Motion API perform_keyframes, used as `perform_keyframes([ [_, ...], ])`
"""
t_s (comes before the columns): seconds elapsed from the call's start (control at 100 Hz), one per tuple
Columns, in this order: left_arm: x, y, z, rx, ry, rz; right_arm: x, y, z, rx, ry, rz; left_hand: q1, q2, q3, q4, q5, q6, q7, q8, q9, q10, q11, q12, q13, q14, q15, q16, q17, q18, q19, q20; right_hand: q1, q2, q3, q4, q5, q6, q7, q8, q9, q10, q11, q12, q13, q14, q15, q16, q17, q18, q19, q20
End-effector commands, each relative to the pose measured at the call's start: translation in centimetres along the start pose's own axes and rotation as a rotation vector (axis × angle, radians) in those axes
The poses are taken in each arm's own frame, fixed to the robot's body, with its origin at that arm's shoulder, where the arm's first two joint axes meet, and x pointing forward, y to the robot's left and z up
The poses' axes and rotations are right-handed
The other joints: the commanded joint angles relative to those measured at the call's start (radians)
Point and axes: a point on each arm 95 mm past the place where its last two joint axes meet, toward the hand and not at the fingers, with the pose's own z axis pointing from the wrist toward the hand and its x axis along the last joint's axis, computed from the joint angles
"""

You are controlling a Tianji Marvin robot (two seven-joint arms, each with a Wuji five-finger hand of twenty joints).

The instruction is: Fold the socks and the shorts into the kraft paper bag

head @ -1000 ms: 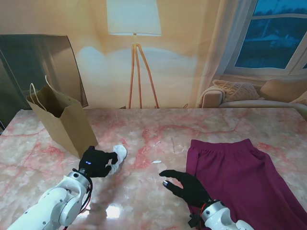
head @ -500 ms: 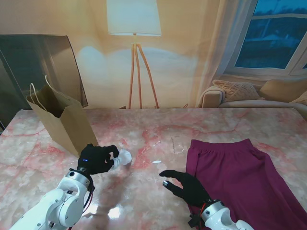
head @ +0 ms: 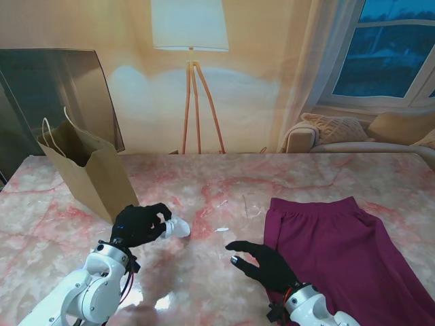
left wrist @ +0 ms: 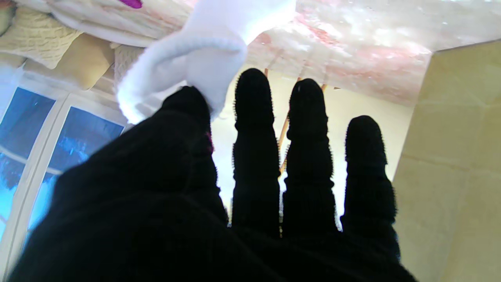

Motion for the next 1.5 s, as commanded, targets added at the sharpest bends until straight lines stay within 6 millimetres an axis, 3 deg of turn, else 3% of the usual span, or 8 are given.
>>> perform_keyframes([
  [0.0,0.9,-0.1,-0.2,-0.003,0.027,-0.057,0.0,-0.3,-0.2,0.009,0.000,0.002,0.051,0.060,-0.028,-0.032,0.022,-0.020,0.013,-0.003,0.026,-0.023,-0.030,-0.024,0.023,-0.007,0.002,-0.017,-0.011,-0.005,0.011,0.016,0.007,0.005,-0.001,-0.045,0.024,-0.024,0.008,0.009,0.025,-0.015,0.022,0.013,0.030,0.004,0.024,0.021,0.006,-0.003,0.026,0.039],
  [0.22,1.3,0.3,-0.6,-0.064,0.094,-0.262,0.0,-0.3,-0.1,0.010,0.000,0.003,0.115,0.099,-0.095,-0.024,-0.017,-0.004,0.005,-0.006,0.004,-0.035,-0.087,-0.103,-0.008,-0.025,-0.063,-0.053,-0.068,-0.034,-0.043,0.017,0.007,0.006,-0.001,-0.045,0.022,-0.025,0.008,0.009,0.024,-0.016,0.022,0.013,0.030,0.005,0.024,0.022,0.006,-0.002,0.026,0.039],
  [0.33,0.9,1.0,-0.7,-0.126,0.071,-0.339,0.0,-0.3,-0.1,0.011,0.000,0.003,0.160,0.113,-0.149,-0.007,-0.026,0.032,0.007,-0.024,-0.010,-0.011,-0.100,-0.133,-0.023,-0.011,-0.086,-0.072,-0.094,-0.031,-0.064,0.035,0.006,0.006,-0.002,-0.045,0.023,-0.025,0.009,0.010,0.025,-0.017,0.022,0.014,0.030,0.003,0.024,0.022,0.005,-0.003,0.026,0.039],
  [0.75,-2.8,3.7,-0.5,-0.273,-0.164,-0.223,0.0,-0.5,0.0,0.021,0.002,0.003,0.148,0.087,-0.138,0.003,0.012,0.122,0.014,-0.120,0.012,0.033,-0.076,-0.177,0.005,0.023,-0.057,-0.085,-0.040,0.000,0.007,0.058,0.007,0.005,-0.002,-0.045,0.023,-0.027,0.009,0.010,0.024,-0.015,0.022,0.014,0.031,0.004,0.024,0.023,0.007,-0.004,0.027,0.039],
  [0.91,-3.2,4.2,-0.5,-0.259,-0.225,-0.179,0.1,-0.6,0.0,0.026,0.002,0.001,0.100,0.041,-0.081,0.003,0.065,0.147,0.026,-0.203,0.029,0.071,-0.005,-0.165,0.024,0.048,0.016,-0.058,-0.010,0.038,0.075,0.053,0.006,0.006,-0.001,-0.045,0.023,-0.025,0.008,0.010,0.023,-0.016,0.022,0.014,0.031,0.004,0.024,0.023,0.007,-0.005,0.027,0.039],
  [1.03,-3.0,4.3,-0.4,-0.239,-0.243,-0.141,0.1,-0.6,0.1,0.031,0.004,0.001,0.030,-0.032,0.006,-0.004,0.159,0.139,0.013,-0.303,0.085,0.038,0.155,0.006,0.062,0.045,0.141,0.016,0.026,0.066,0.122,0.041,0.006,0.006,-0.001,-0.045,0.022,-0.025,0.008,0.010,0.024,-0.014,0.022,0.014,0.033,0.005,0.025,0.023,0.007,-0.005,0.027,0.039],
  [1.1,-2.5,4.4,-0.4,-0.234,-0.248,-0.138,0.1,-0.6,0.1,0.033,0.004,0.001,0.012,-0.057,0.026,-0.003,0.186,0.158,0.014,-0.328,0.104,0.035,0.179,0.034,0.080,0.041,0.168,0.035,0.043,0.066,0.137,0.038,0.007,0.006,-0.001,-0.045,0.023,-0.026,0.009,0.010,0.024,-0.015,0.022,0.014,0.033,0.005,0.025,0.024,0.008,-0.006,0.027,0.039],
  [1.49,1.4,2.8,0.0,-0.172,-0.231,-0.074,0.0,-0.7,0.0,0.035,0.004,0.005,-0.064,-0.194,0.051,0.000,0.291,0.224,0.108,-0.374,0.236,0.003,0.210,-0.005,0.230,0.027,0.225,0.022,0.181,0.061,0.242,0.033,0.007,0.007,-0.002,-0.045,0.025,-0.025,0.009,0.010,0.024,-0.015,0.022,0.014,0.034,0.006,0.025,0.024,0.008,-0.007,0.027,0.038],
])
